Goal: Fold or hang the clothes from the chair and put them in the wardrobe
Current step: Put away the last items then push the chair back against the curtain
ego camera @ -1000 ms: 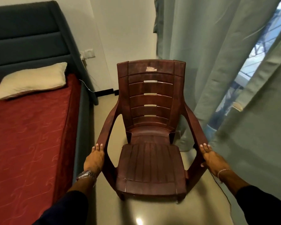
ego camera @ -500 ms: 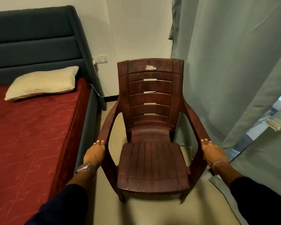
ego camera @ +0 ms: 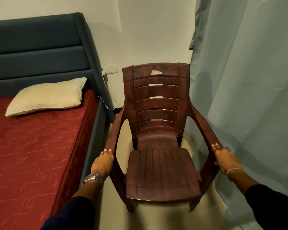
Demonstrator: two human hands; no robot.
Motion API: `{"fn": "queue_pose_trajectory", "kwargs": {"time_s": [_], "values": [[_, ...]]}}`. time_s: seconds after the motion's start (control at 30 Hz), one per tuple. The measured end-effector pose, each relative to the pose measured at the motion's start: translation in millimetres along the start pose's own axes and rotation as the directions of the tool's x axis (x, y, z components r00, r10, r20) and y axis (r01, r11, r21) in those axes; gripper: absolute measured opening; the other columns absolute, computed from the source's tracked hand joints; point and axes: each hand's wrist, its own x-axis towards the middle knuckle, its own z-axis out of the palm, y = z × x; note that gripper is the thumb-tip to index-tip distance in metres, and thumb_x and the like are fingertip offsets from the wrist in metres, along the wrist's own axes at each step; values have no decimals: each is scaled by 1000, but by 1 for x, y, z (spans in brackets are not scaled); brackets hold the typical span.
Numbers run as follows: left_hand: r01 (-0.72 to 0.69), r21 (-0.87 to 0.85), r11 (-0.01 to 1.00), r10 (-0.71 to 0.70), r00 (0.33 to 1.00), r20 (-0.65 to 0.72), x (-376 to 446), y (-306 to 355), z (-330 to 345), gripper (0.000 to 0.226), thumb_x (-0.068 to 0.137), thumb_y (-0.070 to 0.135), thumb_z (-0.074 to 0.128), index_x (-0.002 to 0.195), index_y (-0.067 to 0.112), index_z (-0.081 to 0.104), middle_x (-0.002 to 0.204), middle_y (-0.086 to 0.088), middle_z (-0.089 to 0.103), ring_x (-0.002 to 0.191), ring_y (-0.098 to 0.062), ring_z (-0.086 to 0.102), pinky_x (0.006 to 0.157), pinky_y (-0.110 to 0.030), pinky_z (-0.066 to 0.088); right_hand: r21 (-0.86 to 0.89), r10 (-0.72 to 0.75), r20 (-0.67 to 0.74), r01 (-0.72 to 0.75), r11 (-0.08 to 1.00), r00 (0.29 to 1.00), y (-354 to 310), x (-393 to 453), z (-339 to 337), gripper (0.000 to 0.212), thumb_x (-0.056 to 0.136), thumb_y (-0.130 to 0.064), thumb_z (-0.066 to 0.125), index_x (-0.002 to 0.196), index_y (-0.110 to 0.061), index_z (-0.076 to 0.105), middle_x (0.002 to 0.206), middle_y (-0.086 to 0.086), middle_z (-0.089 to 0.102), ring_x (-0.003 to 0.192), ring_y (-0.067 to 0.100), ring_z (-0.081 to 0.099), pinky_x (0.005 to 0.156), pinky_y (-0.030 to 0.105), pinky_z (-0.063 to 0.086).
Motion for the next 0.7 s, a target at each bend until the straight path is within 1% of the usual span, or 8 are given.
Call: {"fn": "queue_pose_trajectory", "kwargs": {"time_s": [0.1,0.13,0.2,0.27,0.37,0.47,0.6,0.7], "values": [[16,24,1000,-16,1000,8,19,0,0,57,104,-2,28,157,1,9,163,-21,18,150,-35,25,114,-41,39,42,57,-5,-56,998,998,-9,27,-7,71,100,-9,48,161,-23,13,165,16,14,130,39,49,105,43,48],[24,21,999,-24,1000,17,25,0,-1,58,103,-3,28,157,0,7,164,-21,14,151,-35,21,115,-42,38,76,67,-11,-66,995,998,-14,34,-9,71,100,-8,48,161,-25,15,163,21,17,124,38,56,102,43,50],[44,32,999,-45,999,31,41,-1,-8,59,103,-4,29,157,-1,6,164,-23,12,151,-37,18,116,-42,36,126,78,-25,-74,989,997,-22,53,-15,70,99,-7,49,159,-26,19,153,25,31,115,36,62,99,41,52],[67,18,998,-68,997,41,57,-1,-14,59,102,-5,31,156,-2,8,162,-25,16,150,-40,22,115,-42,38,164,75,-32,-69,984,997,-28,71,-22,68,98,-8,53,158,-24,25,142,22,43,111,36,64,98,40,53],[89,36,995,-90,996,23,76,2,-19,57,99,-6,34,153,-4,17,154,-25,31,139,-41,37,105,-41,47,190,64,-45,-54,980,997,-32,100,-31,70,95,-12,62,156,-22,31,132,19,52,108,34,66,96,39,54],[125,24,992,-126,991,55,100,-1,-26,57,98,-5,38,152,-2,21,152,-21,32,131,-39,45,97,-40,50,217,50,-41,-40,975,998,-39,131,-42,78,87,-14,75,154,-15,35,124,17,58,106,33,66,92,37,56],[148,20,989,-149,986,73,144,-4,-40,55,98,-4,38,151,1,23,152,-20,33,129,-38,49,96,-40,52,260,49,1,-48,964,999,-48,183,-58,85,84,-15,79,155,-14,32,126,17,60,110,32,64,95,38,55],[150,34,988,-152,985,77,177,-4,-47,59,98,-6,39,153,3,21,156,-19,29,135,-38,46,100,-39,51,263,46,9,-47,964,999,-53,220,-68,87,84,-17,79,155,-15,31,128,15,59,112,31,64,97,39,54]]}}
